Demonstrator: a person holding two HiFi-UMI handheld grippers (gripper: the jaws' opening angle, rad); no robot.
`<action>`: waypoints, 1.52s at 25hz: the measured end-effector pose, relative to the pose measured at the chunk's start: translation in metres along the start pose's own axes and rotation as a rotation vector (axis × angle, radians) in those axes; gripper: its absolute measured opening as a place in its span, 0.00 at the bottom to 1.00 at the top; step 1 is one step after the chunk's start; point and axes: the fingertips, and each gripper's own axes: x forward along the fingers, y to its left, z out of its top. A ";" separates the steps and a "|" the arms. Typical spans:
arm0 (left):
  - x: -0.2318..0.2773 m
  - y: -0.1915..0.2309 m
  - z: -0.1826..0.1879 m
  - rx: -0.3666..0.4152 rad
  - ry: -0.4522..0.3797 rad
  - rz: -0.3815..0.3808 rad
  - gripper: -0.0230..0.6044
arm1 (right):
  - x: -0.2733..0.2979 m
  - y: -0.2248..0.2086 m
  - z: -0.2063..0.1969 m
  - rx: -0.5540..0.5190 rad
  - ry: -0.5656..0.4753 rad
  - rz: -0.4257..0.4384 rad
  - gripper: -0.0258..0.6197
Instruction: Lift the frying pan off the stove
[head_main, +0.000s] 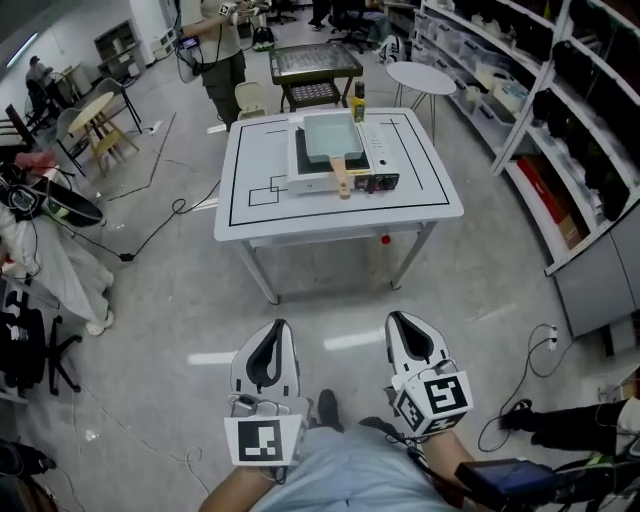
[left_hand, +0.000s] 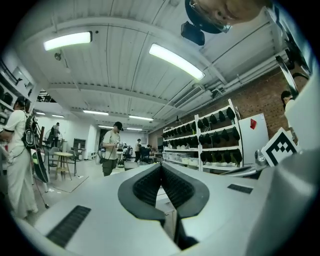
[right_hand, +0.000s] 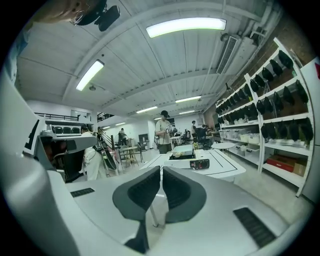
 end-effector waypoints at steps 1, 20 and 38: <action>0.004 0.004 0.001 -0.010 -0.009 -0.008 0.06 | 0.005 0.002 0.003 -0.003 -0.005 -0.006 0.12; 0.133 0.036 -0.040 -0.019 0.088 -0.061 0.06 | 0.124 -0.051 0.002 0.034 0.039 -0.033 0.12; 0.304 0.031 -0.019 0.051 0.108 0.045 0.06 | 0.265 -0.155 0.062 0.063 0.033 0.104 0.12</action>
